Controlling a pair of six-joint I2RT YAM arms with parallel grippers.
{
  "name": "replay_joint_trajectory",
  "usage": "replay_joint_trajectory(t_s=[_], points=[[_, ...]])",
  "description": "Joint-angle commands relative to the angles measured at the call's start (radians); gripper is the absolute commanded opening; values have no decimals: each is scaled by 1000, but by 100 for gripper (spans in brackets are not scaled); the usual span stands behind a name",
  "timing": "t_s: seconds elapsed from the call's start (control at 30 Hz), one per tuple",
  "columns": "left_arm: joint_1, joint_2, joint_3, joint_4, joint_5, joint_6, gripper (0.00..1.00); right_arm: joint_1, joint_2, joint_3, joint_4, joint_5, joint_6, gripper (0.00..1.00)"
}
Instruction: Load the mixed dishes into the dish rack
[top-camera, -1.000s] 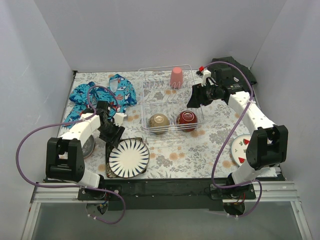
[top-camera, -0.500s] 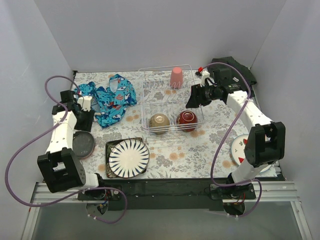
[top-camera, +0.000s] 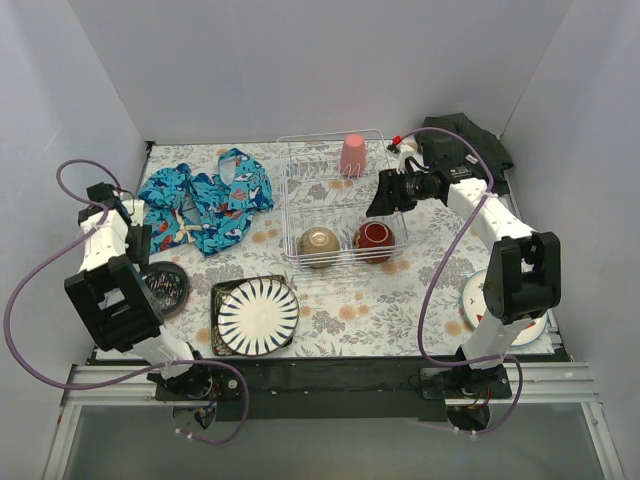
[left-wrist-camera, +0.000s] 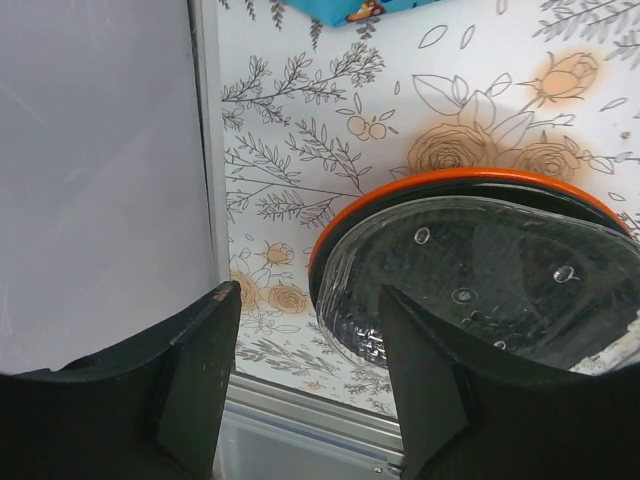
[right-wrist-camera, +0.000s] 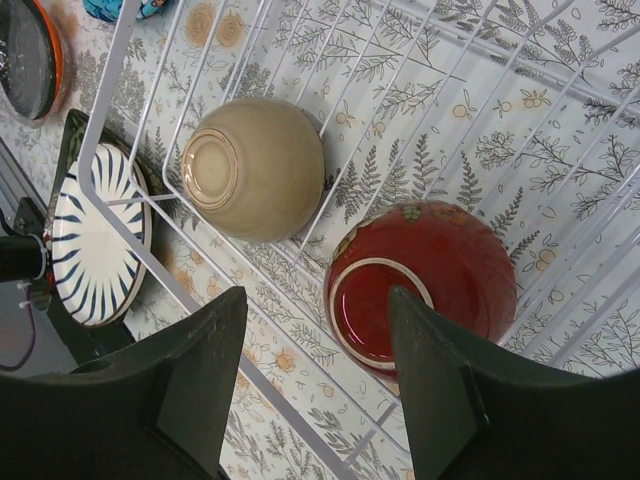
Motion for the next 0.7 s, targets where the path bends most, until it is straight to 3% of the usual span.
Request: replay_joint_trajectory(t_s=[0.0, 0.4, 0.67], points=[[16, -1, -19, 20, -23, -36, 57, -2, 1, 66, 26, -32, 18, 66], [41, 13, -180, 126, 8, -43, 56, 4, -66, 29, 8, 29, 6, 66], [44, 82, -153, 113, 141, -50, 43, 26, -86, 32, -24, 72, -38, 66]])
